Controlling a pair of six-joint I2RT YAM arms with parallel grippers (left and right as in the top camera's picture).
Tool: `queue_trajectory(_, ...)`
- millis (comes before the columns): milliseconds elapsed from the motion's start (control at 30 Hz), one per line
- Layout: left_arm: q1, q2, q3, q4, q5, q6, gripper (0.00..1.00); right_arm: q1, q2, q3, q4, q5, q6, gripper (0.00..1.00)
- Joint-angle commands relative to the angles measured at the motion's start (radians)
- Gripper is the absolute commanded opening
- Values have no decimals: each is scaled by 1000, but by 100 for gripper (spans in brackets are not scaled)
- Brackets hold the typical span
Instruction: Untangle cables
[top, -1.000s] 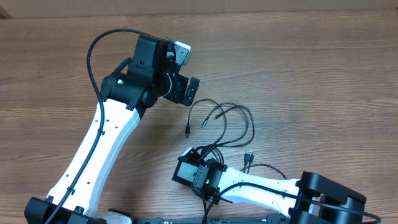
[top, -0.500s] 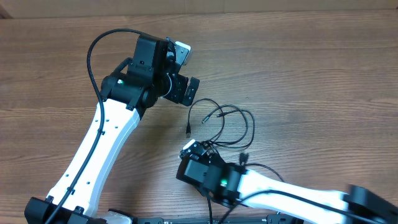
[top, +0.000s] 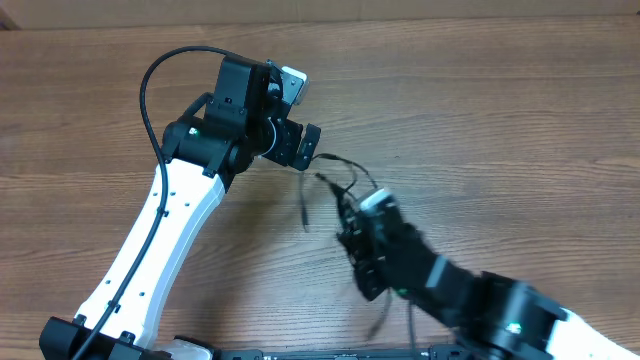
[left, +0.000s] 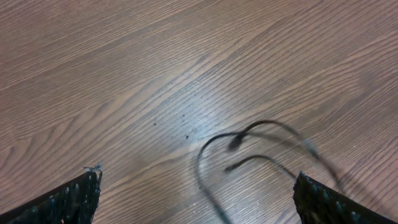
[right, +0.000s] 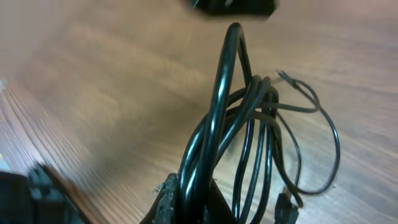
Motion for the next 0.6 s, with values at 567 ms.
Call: queue_trajectory(567, 1, -8, -4, -2, 563, 306, 99, -568, -95, 31, 63, -763, -35, 4)
